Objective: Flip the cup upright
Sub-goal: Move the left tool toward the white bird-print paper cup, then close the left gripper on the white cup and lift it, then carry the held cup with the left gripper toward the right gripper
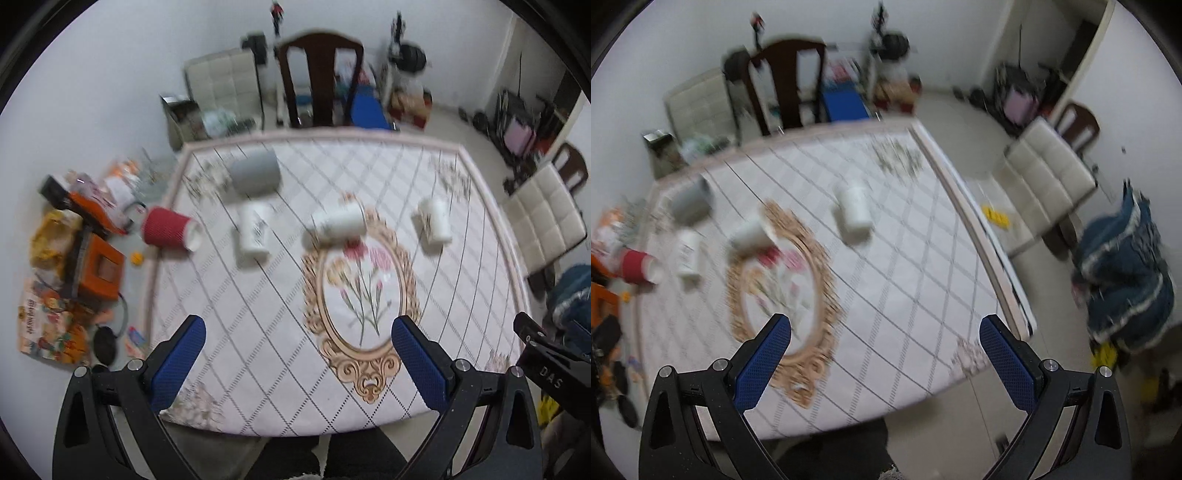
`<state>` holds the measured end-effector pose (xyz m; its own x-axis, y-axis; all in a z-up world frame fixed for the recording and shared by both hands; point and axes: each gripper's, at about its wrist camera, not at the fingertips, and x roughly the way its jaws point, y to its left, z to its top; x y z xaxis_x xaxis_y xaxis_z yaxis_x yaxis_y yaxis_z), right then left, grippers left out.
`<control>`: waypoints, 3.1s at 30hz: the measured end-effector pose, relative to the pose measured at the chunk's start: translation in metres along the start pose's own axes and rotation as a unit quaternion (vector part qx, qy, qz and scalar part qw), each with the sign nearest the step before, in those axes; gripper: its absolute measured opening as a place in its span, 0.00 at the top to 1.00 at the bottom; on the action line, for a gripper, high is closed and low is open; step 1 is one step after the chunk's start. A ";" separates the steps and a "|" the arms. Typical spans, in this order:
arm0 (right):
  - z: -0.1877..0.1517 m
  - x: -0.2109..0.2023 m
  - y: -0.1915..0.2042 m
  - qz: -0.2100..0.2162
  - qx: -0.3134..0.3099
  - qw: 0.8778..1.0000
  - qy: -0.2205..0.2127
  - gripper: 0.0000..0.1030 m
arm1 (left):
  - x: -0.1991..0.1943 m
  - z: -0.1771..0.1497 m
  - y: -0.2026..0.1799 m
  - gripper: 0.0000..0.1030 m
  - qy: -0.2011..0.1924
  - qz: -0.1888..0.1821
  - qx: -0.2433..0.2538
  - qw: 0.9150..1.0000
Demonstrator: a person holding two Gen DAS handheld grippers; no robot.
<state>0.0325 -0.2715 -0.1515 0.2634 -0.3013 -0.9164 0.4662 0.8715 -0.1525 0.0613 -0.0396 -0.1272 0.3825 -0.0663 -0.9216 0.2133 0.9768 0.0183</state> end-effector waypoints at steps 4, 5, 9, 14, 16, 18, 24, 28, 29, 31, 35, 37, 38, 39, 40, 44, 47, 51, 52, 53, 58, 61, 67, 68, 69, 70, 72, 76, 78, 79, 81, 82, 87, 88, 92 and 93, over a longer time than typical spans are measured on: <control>0.005 0.066 -0.018 -0.019 -0.001 0.999 0.046 0.00 | 0.049 0.003 -0.034 0.00 0.046 0.004 0.020 0.999; 0.008 0.081 -0.022 -0.023 -0.003 0.998 0.053 0.00 | 0.061 0.005 -0.043 0.00 0.058 0.005 0.024 0.998; 0.027 0.134 -0.040 -0.034 -0.007 0.997 0.075 0.00 | 0.102 0.023 -0.087 0.00 0.097 0.001 0.043 0.994; 0.056 0.201 -0.059 -0.039 -0.011 0.992 0.118 0.00 | 0.150 0.052 -0.140 0.00 0.129 -0.002 0.062 0.990; 0.067 0.225 -0.066 -0.042 -0.010 0.991 0.129 0.01 | 0.165 0.064 -0.158 0.01 0.134 -0.004 0.072 0.988; 0.078 0.245 -0.077 -0.044 -0.006 0.989 0.138 0.01 | 0.179 0.077 -0.173 0.01 0.136 -0.008 0.079 0.988; 0.106 0.288 -0.099 -0.042 0.008 0.986 0.162 0.01 | 0.218 0.111 -0.203 0.01 0.157 -0.020 0.080 0.984; 0.121 0.313 -0.106 -0.042 0.009 0.984 0.174 0.01 | 0.241 0.123 -0.223 0.02 0.166 -0.024 0.083 0.982; 0.124 0.319 -0.106 -0.043 0.007 0.983 0.178 0.01 | 0.247 0.124 -0.228 0.04 0.172 -0.029 0.084 0.981; 0.129 0.329 -0.109 -0.046 0.006 0.982 0.181 0.01 | 0.260 0.128 -0.240 0.05 0.183 -0.040 0.088 0.978; 0.137 0.344 -0.122 -0.046 0.021 0.981 0.189 0.01 | 0.281 0.131 -0.255 0.22 0.196 -0.052 0.095 0.975; 0.140 0.350 -0.129 -0.047 0.021 0.980 0.190 0.01 | 0.290 0.132 -0.259 0.36 0.201 -0.059 0.095 0.973; 0.140 0.352 -0.130 -0.047 0.020 0.980 0.190 0.01 | 0.294 0.131 -0.260 0.44 0.201 -0.061 0.097 0.973; 0.141 0.354 -0.133 -0.048 0.019 0.980 0.190 0.01 | 0.294 0.132 -0.261 0.44 0.197 -0.059 0.097 0.974; 0.141 0.355 -0.135 -0.049 0.019 0.980 0.190 0.01 | 0.294 0.132 -0.261 0.44 0.193 -0.057 0.098 0.975; 0.140 0.360 -0.146 -0.051 0.026 0.980 0.188 0.01 | 0.288 0.129 -0.259 0.45 0.184 -0.052 0.098 0.977; 0.138 0.360 -0.146 -0.048 0.024 0.981 0.188 0.01 | 0.275 0.130 -0.254 0.45 0.176 -0.046 0.096 0.979; 0.131 0.344 -0.129 -0.042 0.018 0.982 0.183 0.01 | 0.255 0.123 -0.238 0.45 0.169 -0.044 0.087 0.981; 0.129 0.340 -0.125 -0.040 0.017 0.983 0.181 0.01 | 0.250 0.120 -0.236 0.45 0.168 -0.044 0.086 0.981; 0.126 0.334 -0.121 -0.036 0.015 0.983 0.178 0.01 | 0.243 0.117 -0.231 0.45 0.165 -0.044 0.085 0.982; 0.108 0.305 -0.091 -0.022 0.003 0.986 0.168 0.01 | 0.211 0.096 -0.197 0.45 0.151 -0.038 0.076 0.985; 0.093 0.285 -0.066 -0.014 -0.012 0.986 0.163 0.01 | 0.200 0.078 -0.162 0.45 0.146 -0.028 0.062 0.987; 0.056 0.235 -0.012 -0.002 -0.037 0.989 0.146 0.01 | 0.171 0.040 -0.105 0.45 0.142 -0.013 0.026 0.989; 0.049 0.228 -0.003 0.000 -0.041 0.989 0.144 0.01 | 0.167 0.030 -0.092 0.45 0.143 -0.010 0.021 0.989; 0.044 0.223 0.003 0.001 -0.046 0.989 0.144 0.01 | 0.169 0.026 -0.089 0.45 0.145 -0.008 0.017 0.989; 0.035 0.217 0.011 0.004 -0.051 0.988 0.144 0.01 | 0.169 0.016 -0.080 0.45 0.148 -0.006 0.012 0.989; 0.019 0.208 0.025 0.007 -0.061 0.988 0.145 0.01 | 0.166 -0.004 -0.064 0.45 0.155 -0.002 0.003 0.988; -0.009 0.196 0.049 0.004 -0.077 0.986 0.147 0.01 | 0.179 -0.027 -0.047 0.45 0.178 0.003 -0.013 0.984; -0.021 0.191 0.058 0.002 -0.082 0.986 0.148 0.01 | 0.185 -0.043 -0.039 0.45 0.186 0.005 -0.012 0.982; -0.027 0.189 0.062 0.001 -0.084 0.985 0.149 0.01 | 0.188 -0.048 -0.037 0.45 0.190 0.004 -0.012 0.982; -0.033 0.185 0.067 -0.002 -0.089 0.985 0.150 0.01 | 0.195 -0.058 -0.035 0.43 0.199 -0.004 -0.013 0.980; -0.036 0.182 0.070 -0.003 -0.092 0.985 0.149 0.01 | 0.198 -0.063 -0.034 0.43 0.203 -0.010 -0.016 0.979; -0.041 0.171 0.070 -0.010 -0.097 0.985 0.144 0.01 | 0.208 -0.080 -0.033 0.39 0.199 -0.013 -0.032 0.979; -0.042 0.169 0.069 -0.011 -0.096 0.985 0.144 0.01 | 0.209 -0.082 -0.033 0.36 0.200 -0.013 -0.032 0.979; -0.047 0.164 0.070 -0.015 -0.091 0.985 0.146 0.01 | 0.212 -0.087 -0.032 0.07 0.197 -0.012 -0.027 0.980; -0.049 0.164 0.071 -0.015 -0.090 0.985 0.146 0.01 | 0.214 -0.087 -0.033 0.05 0.197 -0.013 -0.026 0.980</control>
<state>0.0670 -0.2404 -0.3310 -0.0148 -0.2273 -0.9737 0.3050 0.9264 -0.2208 0.0583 -0.0680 -0.3586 -0.0018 -0.0173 -0.9998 0.1681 0.9856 -0.0174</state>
